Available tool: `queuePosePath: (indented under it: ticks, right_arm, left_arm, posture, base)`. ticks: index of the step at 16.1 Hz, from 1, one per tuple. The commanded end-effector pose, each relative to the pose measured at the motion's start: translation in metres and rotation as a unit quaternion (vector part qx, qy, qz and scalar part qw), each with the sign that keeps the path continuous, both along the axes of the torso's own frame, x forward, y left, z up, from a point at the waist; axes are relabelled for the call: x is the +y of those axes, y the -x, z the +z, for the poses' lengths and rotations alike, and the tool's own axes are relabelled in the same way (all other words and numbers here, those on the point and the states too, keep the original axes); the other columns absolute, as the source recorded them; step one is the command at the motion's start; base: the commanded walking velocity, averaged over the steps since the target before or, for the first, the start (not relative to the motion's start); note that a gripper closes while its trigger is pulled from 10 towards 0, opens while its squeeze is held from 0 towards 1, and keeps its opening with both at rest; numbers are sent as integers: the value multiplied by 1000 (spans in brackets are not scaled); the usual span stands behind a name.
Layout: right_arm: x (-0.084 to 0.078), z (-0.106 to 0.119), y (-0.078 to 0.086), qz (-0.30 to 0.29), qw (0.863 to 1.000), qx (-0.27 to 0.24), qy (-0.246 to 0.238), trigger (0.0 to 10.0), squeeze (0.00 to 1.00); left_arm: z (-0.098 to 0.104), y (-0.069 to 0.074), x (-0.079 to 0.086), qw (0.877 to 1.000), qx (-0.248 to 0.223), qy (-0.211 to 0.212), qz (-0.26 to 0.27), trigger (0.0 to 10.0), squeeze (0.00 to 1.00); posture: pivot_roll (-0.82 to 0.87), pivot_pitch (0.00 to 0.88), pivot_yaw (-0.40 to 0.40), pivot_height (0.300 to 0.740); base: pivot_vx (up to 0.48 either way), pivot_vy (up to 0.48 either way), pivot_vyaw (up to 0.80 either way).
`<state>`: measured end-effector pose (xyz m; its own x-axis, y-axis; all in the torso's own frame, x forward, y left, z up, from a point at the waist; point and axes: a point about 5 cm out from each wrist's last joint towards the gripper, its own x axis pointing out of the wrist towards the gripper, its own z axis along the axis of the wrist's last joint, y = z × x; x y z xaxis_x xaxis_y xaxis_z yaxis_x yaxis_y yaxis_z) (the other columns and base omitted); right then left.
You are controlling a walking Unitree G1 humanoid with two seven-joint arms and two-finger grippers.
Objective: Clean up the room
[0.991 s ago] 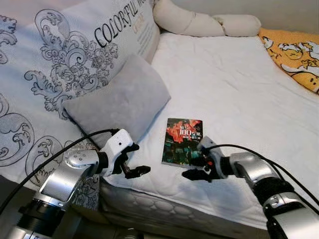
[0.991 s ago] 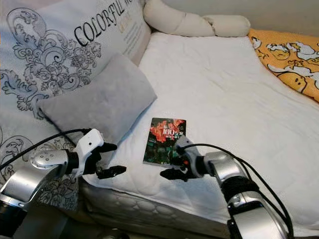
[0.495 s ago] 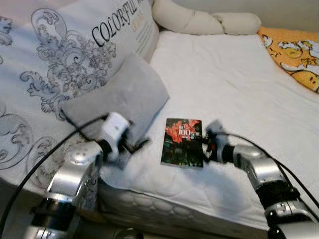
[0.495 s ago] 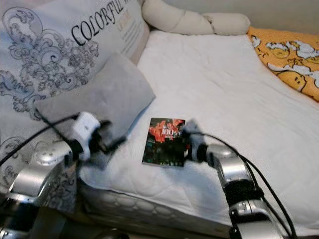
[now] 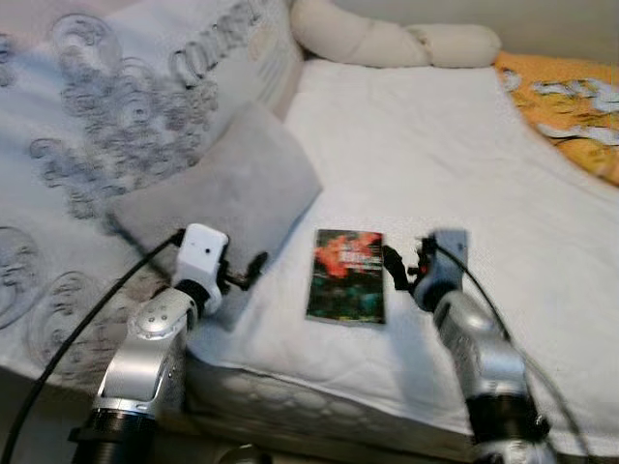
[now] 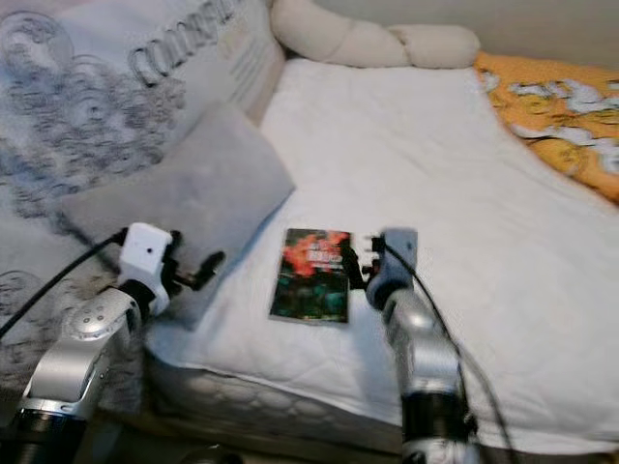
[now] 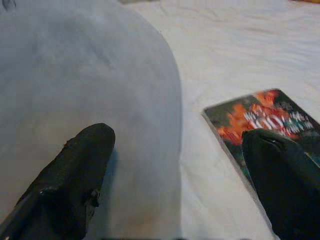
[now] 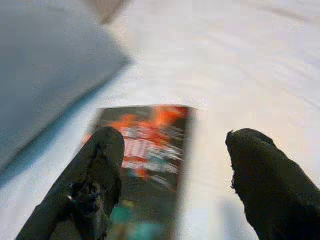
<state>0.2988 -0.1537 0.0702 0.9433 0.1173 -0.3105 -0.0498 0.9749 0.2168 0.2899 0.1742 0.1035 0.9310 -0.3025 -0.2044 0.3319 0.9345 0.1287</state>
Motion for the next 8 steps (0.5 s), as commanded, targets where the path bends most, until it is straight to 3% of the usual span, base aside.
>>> queuePosePath:
  ticks: [1,4,8]
  right_arm:
    - [-11,3,3,-42,999,-7,17,10000,0]
    - [-12,-4,7,-45,997,-2,68,10000,0]
    - [-13,-5,8,-67,994,-14,82,10000,0]
  left_arm:
    - [2,-2,4,1000,-9,-6,23,10000,0]
    - [3,-3,9,999,-9,-9,36,10000,0]
    - [4,-4,11,999,-16,-10,50,10000,0]
  posture:
    - [47,0,3,740]
    - [54,0,-2,740]
    - [59,0,-2,740]
  base:
    - [0,-360,0]
    - [0,-361,0]
    - [0,-363,0]
